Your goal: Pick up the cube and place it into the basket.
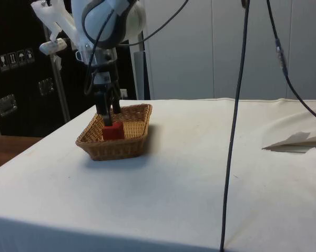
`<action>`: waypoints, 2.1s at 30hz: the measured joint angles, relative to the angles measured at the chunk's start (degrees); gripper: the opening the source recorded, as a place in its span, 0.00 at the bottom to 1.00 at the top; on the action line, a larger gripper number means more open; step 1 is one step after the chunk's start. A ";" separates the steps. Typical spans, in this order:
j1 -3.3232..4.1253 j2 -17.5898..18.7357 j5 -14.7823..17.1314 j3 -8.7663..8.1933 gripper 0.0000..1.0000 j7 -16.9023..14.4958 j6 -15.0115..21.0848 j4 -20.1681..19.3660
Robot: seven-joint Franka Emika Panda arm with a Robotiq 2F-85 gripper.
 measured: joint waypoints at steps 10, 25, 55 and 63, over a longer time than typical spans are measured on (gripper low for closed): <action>0.06 -3.21 0.00 0.00 1.00 0.00 -0.34 -2.58; 0.11 -9.34 0.00 0.06 1.00 0.00 -0.23 -8.31; 0.11 -19.71 0.23 0.17 1.00 -0.17 -0.23 -18.91; 0.11 -21.83 0.40 0.17 1.00 -0.23 -0.23 -21.60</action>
